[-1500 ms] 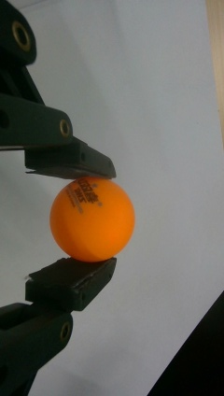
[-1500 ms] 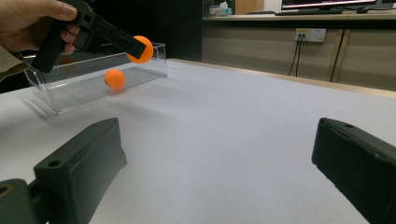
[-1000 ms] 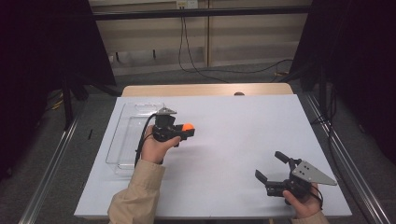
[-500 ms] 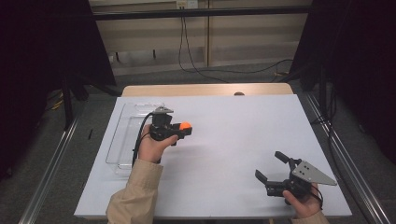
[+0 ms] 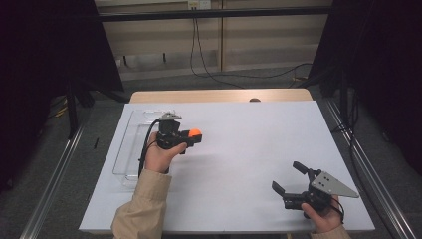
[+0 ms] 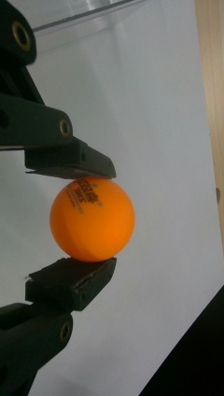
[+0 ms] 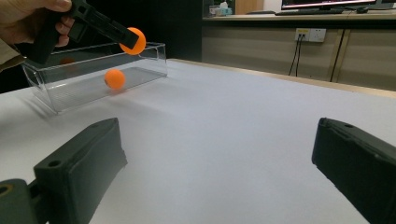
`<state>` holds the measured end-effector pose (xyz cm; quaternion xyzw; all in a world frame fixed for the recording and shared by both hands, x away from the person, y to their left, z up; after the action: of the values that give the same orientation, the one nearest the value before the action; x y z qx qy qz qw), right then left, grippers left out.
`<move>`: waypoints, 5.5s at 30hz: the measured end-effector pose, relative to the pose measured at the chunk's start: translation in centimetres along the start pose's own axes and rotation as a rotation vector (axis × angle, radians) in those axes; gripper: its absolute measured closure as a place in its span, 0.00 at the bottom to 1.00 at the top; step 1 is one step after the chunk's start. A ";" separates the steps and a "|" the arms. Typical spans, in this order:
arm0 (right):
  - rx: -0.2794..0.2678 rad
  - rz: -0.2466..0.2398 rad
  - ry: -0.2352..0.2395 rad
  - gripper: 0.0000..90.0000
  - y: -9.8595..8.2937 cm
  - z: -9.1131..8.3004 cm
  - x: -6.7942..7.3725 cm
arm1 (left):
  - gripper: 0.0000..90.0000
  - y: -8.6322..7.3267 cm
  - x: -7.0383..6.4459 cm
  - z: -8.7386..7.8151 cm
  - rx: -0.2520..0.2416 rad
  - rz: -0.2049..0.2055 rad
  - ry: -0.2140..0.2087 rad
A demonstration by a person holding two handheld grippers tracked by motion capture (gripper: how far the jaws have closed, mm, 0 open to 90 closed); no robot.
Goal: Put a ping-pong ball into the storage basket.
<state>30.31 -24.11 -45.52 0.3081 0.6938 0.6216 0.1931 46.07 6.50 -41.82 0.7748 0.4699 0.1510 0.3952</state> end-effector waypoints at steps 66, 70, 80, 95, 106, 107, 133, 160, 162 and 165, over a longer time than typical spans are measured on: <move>0.000 0.001 -0.001 0.02 0.0 0.0 0.0 | 0.57 0.7 2.7 -1.9 -0.045 -0.024 0.052; -0.001 0.000 -0.001 0.02 0.0 0.0 0.0 | 0.57 0.7 2.8 -2.0 -0.045 -0.023 0.055; -0.001 -0.002 -0.002 0.02 0.0 0.0 0.0 | 0.57 0.7 3.2 -2.1 -0.046 -0.033 0.057; -0.001 0.000 -0.005 0.01 0.0 0.0 -0.1 | 0.57 0.7 3.9 -2.5 -0.048 -0.043 0.068; -0.001 0.003 -0.004 0.01 0.0 0.0 -0.1 | 0.57 0.6 4.3 -2.6 -0.044 -0.046 0.075; 0.000 0.002 -0.004 0.01 0.0 0.0 -0.1 | 0.57 0.6 4.4 -2.6 -0.044 -0.047 0.074; 0.000 0.001 -0.002 0.01 0.0 0.0 -0.1 | 0.57 0.4 5.7 -3.1 -0.053 -0.080 0.097; 0.001 0.001 -0.003 0.01 0.0 0.0 0.0 | 0.57 0.3 7.0 -3.6 -0.070 -0.088 0.140; 0.002 -0.004 -0.002 0.01 0.0 0.0 -0.1 | 0.57 0.3 7.1 -3.6 -0.069 -0.086 0.146; 0.001 -0.002 -0.002 0.01 0.0 0.0 0.0 | 0.57 0.2 7.2 -3.6 -0.063 -0.083 0.150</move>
<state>30.33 -24.15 -45.52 0.3083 0.6940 0.6209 0.1942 47.67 14.27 -40.34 0.7285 0.5247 0.2067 0.3888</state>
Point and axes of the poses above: each handheld gripper's, and its own axes: z roughly forward along the jaws, y roughly out of its top, x roughly to its left, the point moved 7 cm from there along z, roughly forward along the jaws, and after that the axes turned 14 degrees about y, right-handed, at the moved point
